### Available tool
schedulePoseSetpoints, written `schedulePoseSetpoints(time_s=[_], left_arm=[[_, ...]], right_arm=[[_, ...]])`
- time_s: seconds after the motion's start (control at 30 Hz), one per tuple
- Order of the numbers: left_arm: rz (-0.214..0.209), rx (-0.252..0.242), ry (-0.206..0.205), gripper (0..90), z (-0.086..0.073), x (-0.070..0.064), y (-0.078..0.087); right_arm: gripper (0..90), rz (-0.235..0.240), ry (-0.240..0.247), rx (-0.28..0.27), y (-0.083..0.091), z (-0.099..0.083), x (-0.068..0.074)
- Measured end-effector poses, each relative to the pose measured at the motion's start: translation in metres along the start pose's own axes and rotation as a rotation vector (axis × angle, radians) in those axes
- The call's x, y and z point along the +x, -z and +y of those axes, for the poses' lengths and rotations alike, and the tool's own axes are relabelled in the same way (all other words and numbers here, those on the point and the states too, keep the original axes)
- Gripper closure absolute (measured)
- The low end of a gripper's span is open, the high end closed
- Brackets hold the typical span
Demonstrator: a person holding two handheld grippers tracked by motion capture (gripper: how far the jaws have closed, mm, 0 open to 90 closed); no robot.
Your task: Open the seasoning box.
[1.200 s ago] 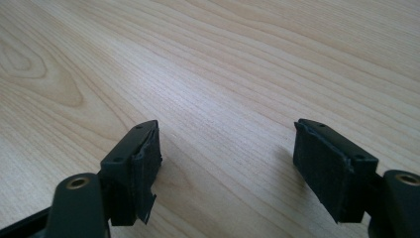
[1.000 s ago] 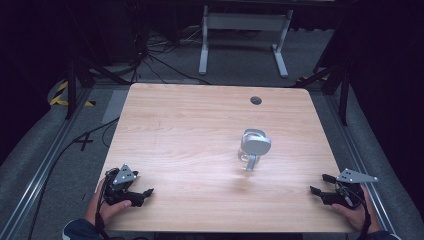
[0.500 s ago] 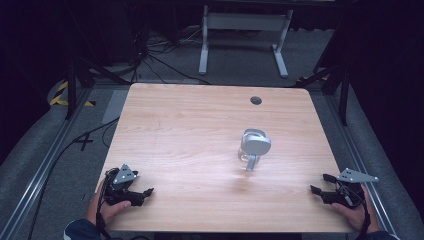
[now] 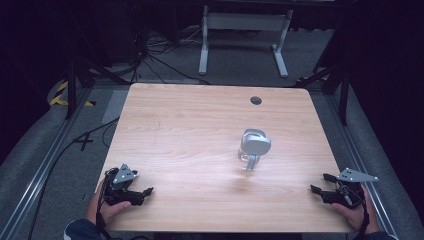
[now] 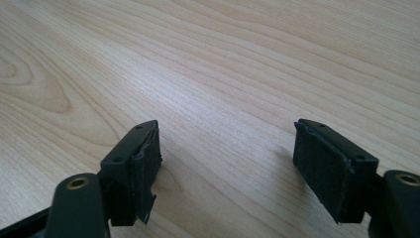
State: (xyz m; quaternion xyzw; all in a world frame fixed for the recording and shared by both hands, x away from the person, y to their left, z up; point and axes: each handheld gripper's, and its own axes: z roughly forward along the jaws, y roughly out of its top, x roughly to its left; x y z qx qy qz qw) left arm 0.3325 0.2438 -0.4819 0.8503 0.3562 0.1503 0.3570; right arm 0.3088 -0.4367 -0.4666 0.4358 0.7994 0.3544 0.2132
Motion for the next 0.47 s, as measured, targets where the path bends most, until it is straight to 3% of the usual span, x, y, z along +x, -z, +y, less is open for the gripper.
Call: schedulePoseSetpoints(time_s=[0.47], left_arm=[[0.004, 0.000, 0.001, 14.7, 0.0000, -0.0002, 0.0000]], right_arm=[[26.4, -0.005, -0.001, 0.003, 0.0004, 0.0001, -0.0001]])
